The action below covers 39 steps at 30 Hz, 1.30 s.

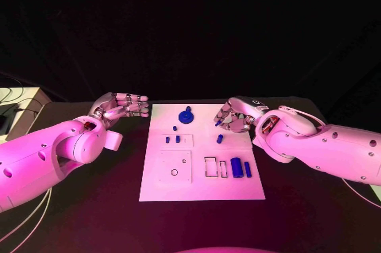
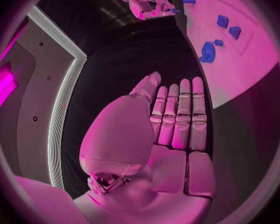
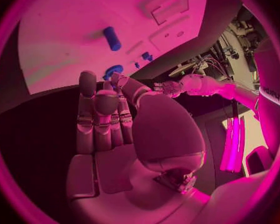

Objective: Assemble the parts on the task board

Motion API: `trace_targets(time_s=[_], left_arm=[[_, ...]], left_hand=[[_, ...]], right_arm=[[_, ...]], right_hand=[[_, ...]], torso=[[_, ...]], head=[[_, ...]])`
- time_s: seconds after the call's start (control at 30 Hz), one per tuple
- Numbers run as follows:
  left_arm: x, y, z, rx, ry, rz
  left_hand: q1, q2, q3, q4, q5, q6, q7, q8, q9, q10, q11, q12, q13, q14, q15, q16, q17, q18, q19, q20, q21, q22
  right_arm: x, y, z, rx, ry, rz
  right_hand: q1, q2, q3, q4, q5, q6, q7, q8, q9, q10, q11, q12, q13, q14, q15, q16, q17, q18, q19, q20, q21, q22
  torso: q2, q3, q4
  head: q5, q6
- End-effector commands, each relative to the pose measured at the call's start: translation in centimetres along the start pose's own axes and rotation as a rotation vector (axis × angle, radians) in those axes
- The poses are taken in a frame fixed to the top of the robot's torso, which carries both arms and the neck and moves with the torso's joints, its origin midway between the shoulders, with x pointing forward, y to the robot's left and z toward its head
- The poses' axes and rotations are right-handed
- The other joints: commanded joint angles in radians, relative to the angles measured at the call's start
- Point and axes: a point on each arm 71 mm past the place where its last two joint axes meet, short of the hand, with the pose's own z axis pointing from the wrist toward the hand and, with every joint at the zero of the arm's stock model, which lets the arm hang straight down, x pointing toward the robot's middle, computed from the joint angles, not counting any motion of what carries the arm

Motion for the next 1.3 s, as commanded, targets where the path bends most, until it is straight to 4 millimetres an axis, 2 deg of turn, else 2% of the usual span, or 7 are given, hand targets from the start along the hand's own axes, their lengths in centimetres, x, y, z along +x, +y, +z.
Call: trace_targets(time_s=[0.03, 0.17, 0.43, 0.6, 0.63, 0.9, 1.3], left_arm=[[0.4, -0.1, 0.1, 0.009, 0.004, -0.008], [0.8, -0.2, 0.2, 0.011, 0.008, -0.011], [1.5, -0.3, 0.4, 0.017, 0.014, -0.015], [1.8, -0.4, 0.5, 0.019, 0.015, -0.017], [1.8, -0.4, 0.5, 0.019, 0.015, -0.017], [1.9, -0.4, 0.5, 0.021, 0.012, -0.017], [2.0, -0.4, 0.5, 0.021, 0.01, -0.018]], left_hand=[[0.004, 0.004, 0.001, -0.007, 0.002, -0.002, 0.007, -0.005, 0.0, -0.009, 0.001, -0.004, -0.001, -0.006, -0.001, -0.001, 0.0, -0.013, -0.005, -0.005, 0.005, 0.002], [0.004, 0.004, 0.001, -0.007, 0.002, -0.002, 0.007, -0.005, 0.0, -0.009, 0.001, -0.004, -0.001, -0.006, -0.001, -0.001, 0.0, -0.013, -0.005, -0.005, 0.005, 0.002], [0.002, 0.004, 0.001, -0.006, 0.003, -0.002, 0.007, -0.005, 0.0, -0.01, 0.001, -0.004, -0.001, -0.007, 0.0, -0.001, 0.0, -0.014, -0.006, -0.004, 0.004, 0.002], [0.002, 0.004, 0.0, -0.005, 0.003, -0.002, 0.007, -0.005, 0.0, -0.01, 0.001, -0.004, -0.001, -0.007, 0.0, -0.001, 0.0, -0.014, -0.006, -0.004, 0.004, 0.002], [0.001, 0.003, 0.0, -0.005, 0.003, -0.002, 0.007, -0.005, 0.0, -0.01, 0.001, -0.004, -0.001, -0.008, 0.0, -0.001, 0.0, -0.014, -0.006, -0.004, 0.004, 0.002], [0.001, 0.003, 0.0, -0.005, 0.003, -0.002, 0.007, -0.005, 0.0, -0.01, 0.001, -0.004, -0.001, -0.008, 0.0, -0.001, 0.0, -0.014, -0.006, -0.004, 0.004, 0.002], [0.002, 0.003, -0.001, -0.002, 0.003, -0.002, 0.007, -0.005, 0.0, -0.011, 0.001, -0.004, -0.001, -0.009, 0.0, -0.001, 0.001, -0.013, -0.006, -0.003, 0.002, 0.001]], right_arm=[[0.7, 1.9, 0.0, -0.062, 0.016, 0.014], [2.2, 4.6, 0.2, -0.14, 0.056, -0.039], [5.1, 7.4, 0.5, -0.209, 0.111, -0.134], [7.0, 8.5, 0.6, -0.231, 0.144, -0.169], [7.3, 8.7, 0.6, -0.235, 0.149, -0.174], [8.9, 9.5, 0.6, -0.245, 0.173, -0.208], [9.8, 10.2, 0.5, -0.259, 0.194, -0.223]], right_hand=[[0.002, 0.011, 0.0, -0.004, 0.003, -0.001, 0.006, 0.004, -0.001, 0.02, -0.013, 0.002, 0.002, -0.001, -0.007, 0.006, 0.001, 0.024, 0.009, 0.0, -0.003, 0.003], [0.001, 0.012, -0.002, -0.005, 0.002, 0.0, 0.005, 0.004, -0.001, 0.021, -0.014, 0.002, 0.002, -0.001, -0.007, 0.006, 0.0, 0.023, 0.016, 0.0, -0.021, 0.019], [0.0, 0.011, -0.003, -0.005, 0.0, 0.002, 0.004, 0.004, -0.001, 0.023, -0.015, 0.002, 0.001, -0.001, -0.008, 0.008, -0.001, 0.022, 0.028, -0.001, -0.051, 0.046], [0.0, 0.011, -0.003, -0.005, 0.0, 0.002, 0.004, 0.004, -0.001, 0.023, -0.015, 0.002, 0.001, -0.001, -0.008, 0.008, -0.001, 0.022, 0.028, -0.001, -0.051, 0.046], [0.0, 0.011, -0.003, -0.005, 0.003, 0.003, 0.004, 0.005, -0.002, 0.022, -0.015, 0.003, 0.002, -0.002, -0.008, 0.008, -0.003, 0.022, 0.038, -0.001, -0.075, 0.07], [0.0, 0.011, -0.003, -0.005, 0.003, 0.003, 0.004, 0.005, -0.002, 0.022, -0.015, 0.003, 0.002, -0.002, -0.008, 0.008, -0.003, 0.022, 0.038, -0.001, -0.075, 0.07], [0.0, 0.01, 0.0, -0.006, 0.002, 0.002, 0.005, 0.004, -0.002, 0.023, -0.015, 0.002, 0.002, -0.002, -0.007, 0.011, -0.003, 0.023, 0.048, -0.001, -0.1, 0.094]], torso=[[-0.001, -0.0013, -0.0008], [-0.004, -0.0032, -0.0007], [-0.011, -0.0093, 0.0005], [-0.009, -0.0088, 0.0], [-0.009, -0.0084, 0.0001], [-0.009, -0.0075, 0.0003], [-0.008, -0.007, 0.0]], head=[[0.017, -0.002], [0.042, -0.011], [0.079, -0.025], [0.097, -0.032], [0.099, -0.033], [0.116, -0.043], [0.127, -0.056]])
